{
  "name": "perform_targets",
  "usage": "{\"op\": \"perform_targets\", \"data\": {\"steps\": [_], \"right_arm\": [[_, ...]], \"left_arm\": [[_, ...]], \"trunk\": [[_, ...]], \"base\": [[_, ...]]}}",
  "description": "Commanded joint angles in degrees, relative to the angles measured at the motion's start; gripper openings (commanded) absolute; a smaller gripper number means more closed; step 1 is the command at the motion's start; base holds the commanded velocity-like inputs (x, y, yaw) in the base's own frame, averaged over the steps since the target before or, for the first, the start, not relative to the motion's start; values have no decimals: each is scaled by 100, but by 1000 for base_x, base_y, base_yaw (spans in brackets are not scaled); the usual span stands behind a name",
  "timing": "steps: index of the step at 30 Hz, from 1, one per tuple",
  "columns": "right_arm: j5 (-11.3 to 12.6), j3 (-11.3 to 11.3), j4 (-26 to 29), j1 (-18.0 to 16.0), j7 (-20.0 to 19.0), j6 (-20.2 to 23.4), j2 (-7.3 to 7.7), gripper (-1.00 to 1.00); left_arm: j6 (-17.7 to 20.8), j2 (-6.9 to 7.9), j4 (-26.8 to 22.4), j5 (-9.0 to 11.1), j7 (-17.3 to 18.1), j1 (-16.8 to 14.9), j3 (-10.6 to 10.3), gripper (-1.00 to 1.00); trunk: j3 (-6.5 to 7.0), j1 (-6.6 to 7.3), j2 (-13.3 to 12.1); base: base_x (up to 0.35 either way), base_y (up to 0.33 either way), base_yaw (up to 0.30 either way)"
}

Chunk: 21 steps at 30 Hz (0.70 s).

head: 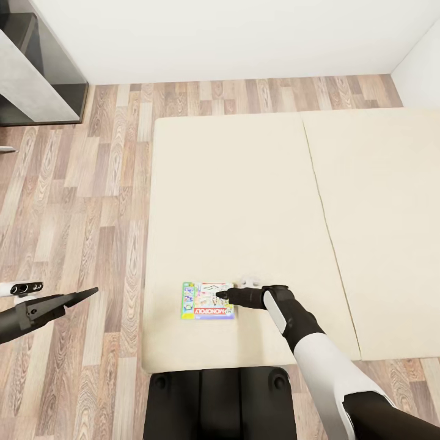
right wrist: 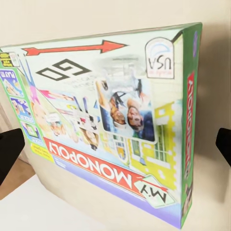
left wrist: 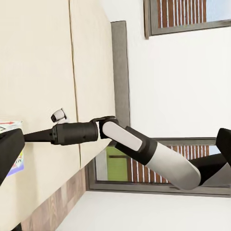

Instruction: Put all the toys in the child's room - the three board games (two on the bed and one on the table), the two jigsaw puzzles on the table, and the tennis ball on the table - inside the toy box on the table in the child's room.

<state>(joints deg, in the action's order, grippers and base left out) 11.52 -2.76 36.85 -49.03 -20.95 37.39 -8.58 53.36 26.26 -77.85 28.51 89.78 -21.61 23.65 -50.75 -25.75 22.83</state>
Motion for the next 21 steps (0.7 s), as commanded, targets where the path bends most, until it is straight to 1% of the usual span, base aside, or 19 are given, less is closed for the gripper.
{"op": "perform_targets", "data": {"steps": [1, 6, 14, 21], "right_arm": [[35, -8, 6, -1, 12, 32, 2, 100], [35, -6, 6, -1, 12, 32, 4, 100], [38, -6, 6, -1, 12, 32, 5, 100], [43, -5, 6, -1, 12, 23, 5, 100]], "left_arm": [[61, 2, -1, -3, 22, -1, 0, 100], [61, 2, 0, -3, 22, -1, 0, 100], [61, 2, 3, -3, 22, -1, 0, 100], [61, 2, 4, -3, 22, -1, 0, 100]], "trunk": [[-6, -3, 9], [-6, -3, 9], [-6, -3, 9], [-6, -3, 9]], "base": [[0, 0, 0], [0, 15, 0], [0, 85, 0], [0, 17, 0]]}}
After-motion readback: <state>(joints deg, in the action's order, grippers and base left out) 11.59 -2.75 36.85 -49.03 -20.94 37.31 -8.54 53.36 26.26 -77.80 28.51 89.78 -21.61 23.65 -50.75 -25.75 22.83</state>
